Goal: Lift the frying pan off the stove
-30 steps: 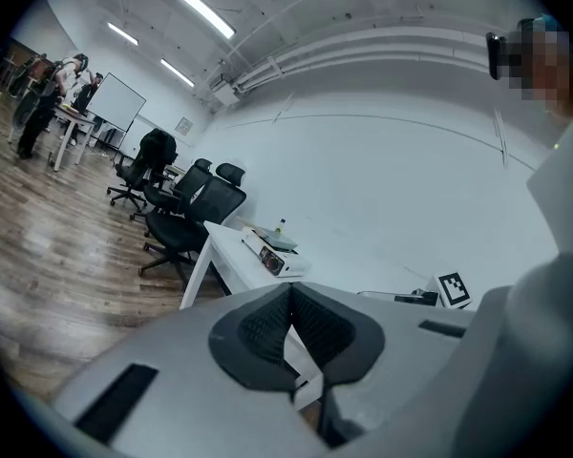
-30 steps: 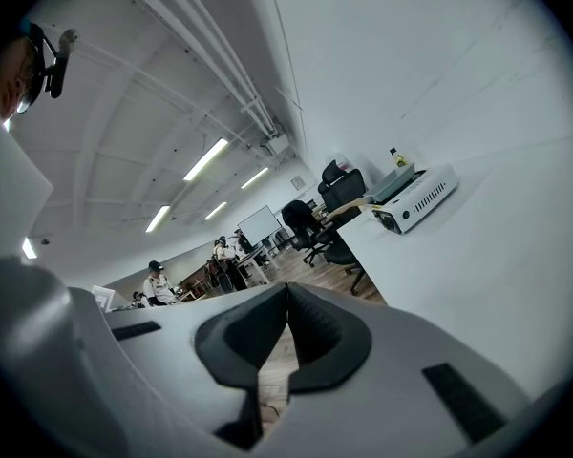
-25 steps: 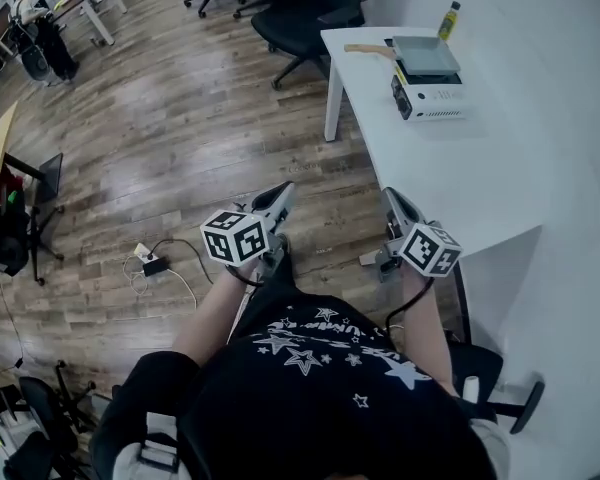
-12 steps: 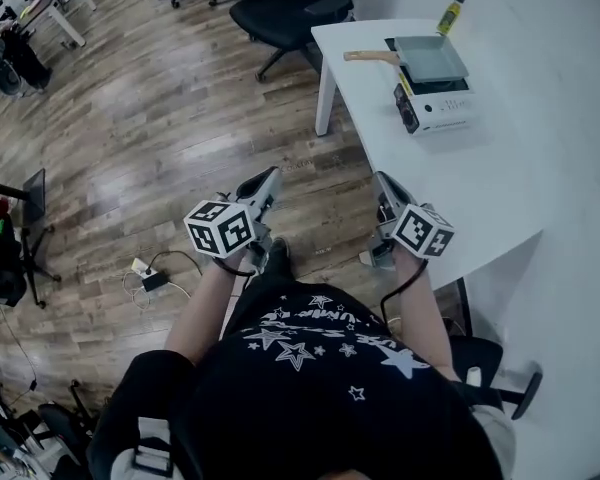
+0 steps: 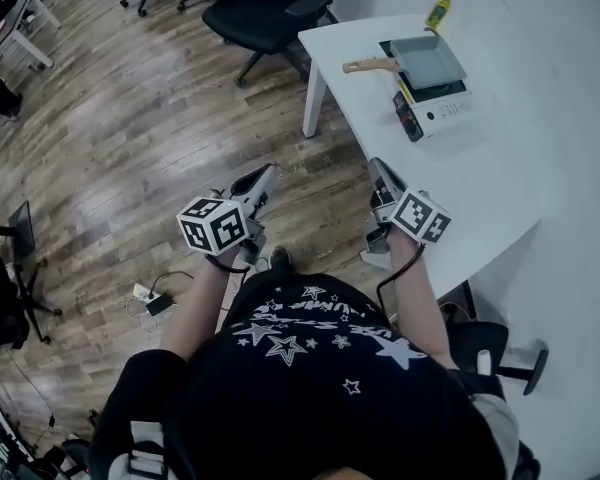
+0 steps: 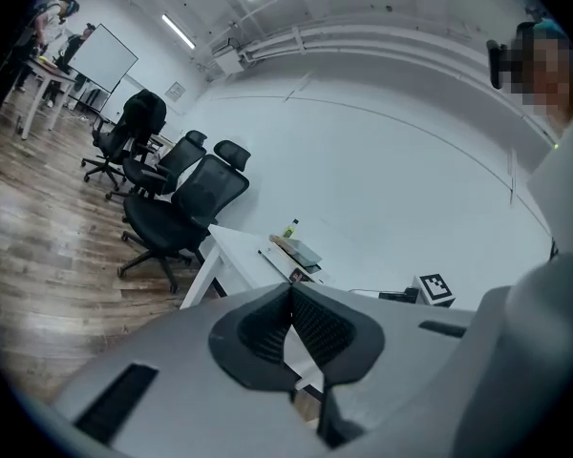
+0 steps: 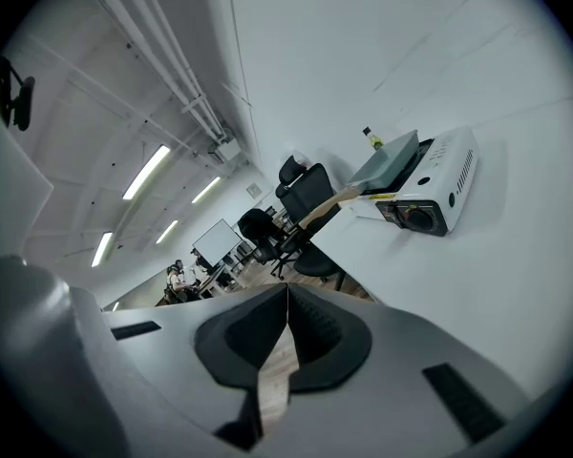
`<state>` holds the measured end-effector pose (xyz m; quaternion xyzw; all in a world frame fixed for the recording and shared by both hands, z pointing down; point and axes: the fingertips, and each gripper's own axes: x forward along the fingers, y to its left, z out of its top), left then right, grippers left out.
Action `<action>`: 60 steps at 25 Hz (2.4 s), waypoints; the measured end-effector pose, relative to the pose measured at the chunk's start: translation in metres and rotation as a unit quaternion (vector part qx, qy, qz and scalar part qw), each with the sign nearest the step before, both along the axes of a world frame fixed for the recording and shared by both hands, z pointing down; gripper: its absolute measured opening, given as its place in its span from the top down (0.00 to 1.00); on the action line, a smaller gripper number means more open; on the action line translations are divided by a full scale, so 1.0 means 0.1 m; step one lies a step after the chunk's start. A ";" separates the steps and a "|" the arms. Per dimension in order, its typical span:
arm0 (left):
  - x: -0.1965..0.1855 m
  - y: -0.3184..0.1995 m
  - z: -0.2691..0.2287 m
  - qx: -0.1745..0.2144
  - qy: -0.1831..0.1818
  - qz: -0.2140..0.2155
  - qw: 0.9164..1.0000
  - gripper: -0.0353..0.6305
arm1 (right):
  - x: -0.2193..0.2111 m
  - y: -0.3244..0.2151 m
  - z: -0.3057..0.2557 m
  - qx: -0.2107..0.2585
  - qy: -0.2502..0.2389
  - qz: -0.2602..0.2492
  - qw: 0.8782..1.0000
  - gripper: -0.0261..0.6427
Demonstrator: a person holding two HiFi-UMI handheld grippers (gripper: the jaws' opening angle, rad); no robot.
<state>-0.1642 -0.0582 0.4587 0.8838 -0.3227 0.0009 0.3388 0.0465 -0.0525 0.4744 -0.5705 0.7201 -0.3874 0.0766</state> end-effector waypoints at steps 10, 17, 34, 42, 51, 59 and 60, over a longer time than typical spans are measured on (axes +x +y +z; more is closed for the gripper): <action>0.00 -0.14 0.17 -0.018 0.006 0.067 0.998 0.94 | -0.21 -0.17 0.18 -0.017 -0.026 0.035 0.999 0.95; 0.18 -0.43 0.24 -0.025 0.001 0.074 0.997 0.94 | 0.03 -0.46 0.23 -0.014 -0.030 0.051 0.998 0.95; 1.14 -1.77 0.14 -0.024 0.002 0.093 0.995 0.93 | 0.74 -1.82 0.20 0.010 -0.094 0.049 0.994 0.95; 1.49 -2.11 0.09 -0.031 0.003 0.123 0.992 0.73 | 0.84 -2.20 0.18 0.022 -0.166 0.031 0.985 0.79; 1.90 -2.31 0.26 -0.099 0.010 0.166 0.981 0.51 | 0.88 -2.50 0.24 0.026 -0.275 0.040 0.960 0.61; 2.03 -2.59 0.33 -0.149 0.022 0.199 0.968 0.51 | 0.98 -2.72 0.28 0.017 -0.280 0.075 0.957 0.60; 2.04 -2.62 0.34 -0.154 0.025 0.207 0.966 0.51 | 0.99 -2.74 0.28 0.018 -0.283 0.083 0.955 0.60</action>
